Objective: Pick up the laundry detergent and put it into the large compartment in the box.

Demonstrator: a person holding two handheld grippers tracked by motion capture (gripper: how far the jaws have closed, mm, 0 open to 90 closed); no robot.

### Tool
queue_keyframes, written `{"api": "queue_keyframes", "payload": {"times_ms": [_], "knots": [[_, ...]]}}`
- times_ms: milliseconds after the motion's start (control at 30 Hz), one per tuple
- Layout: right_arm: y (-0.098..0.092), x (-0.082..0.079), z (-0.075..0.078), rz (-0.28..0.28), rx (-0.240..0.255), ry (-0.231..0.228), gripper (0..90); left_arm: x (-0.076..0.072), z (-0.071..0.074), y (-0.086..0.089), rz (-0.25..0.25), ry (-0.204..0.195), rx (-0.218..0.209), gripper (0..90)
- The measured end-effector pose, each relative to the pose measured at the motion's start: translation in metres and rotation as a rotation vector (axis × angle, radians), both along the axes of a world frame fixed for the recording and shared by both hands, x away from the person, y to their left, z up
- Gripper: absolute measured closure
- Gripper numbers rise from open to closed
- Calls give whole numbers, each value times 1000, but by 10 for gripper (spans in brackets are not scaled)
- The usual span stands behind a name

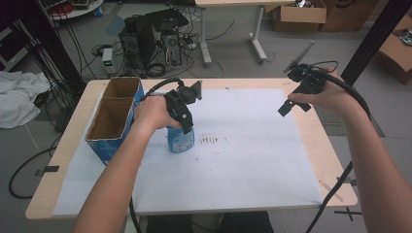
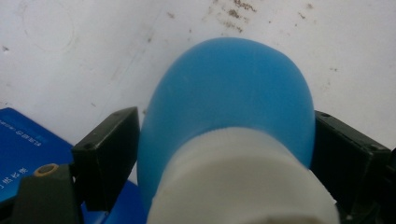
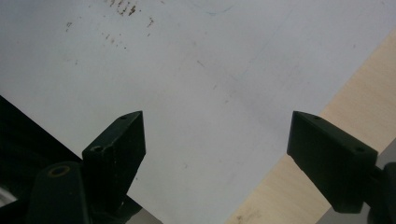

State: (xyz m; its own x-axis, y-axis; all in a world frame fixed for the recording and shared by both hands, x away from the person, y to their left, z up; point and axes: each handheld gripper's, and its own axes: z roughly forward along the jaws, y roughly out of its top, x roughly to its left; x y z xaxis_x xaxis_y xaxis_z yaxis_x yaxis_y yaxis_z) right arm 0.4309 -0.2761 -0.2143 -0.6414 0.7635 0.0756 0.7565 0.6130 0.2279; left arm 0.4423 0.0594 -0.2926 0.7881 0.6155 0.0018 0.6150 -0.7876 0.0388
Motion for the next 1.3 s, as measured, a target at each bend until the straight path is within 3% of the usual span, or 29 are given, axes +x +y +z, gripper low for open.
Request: {"api": "queue_keyframes", "payload": {"times_ms": [733,1300], "knots": [[-1,0,-2,0,0,-2,196,1,1,1,5,-1,-6,341],[-1,0,0,5,1,-9,198,1,2,0,8,-16,11,361]]}}
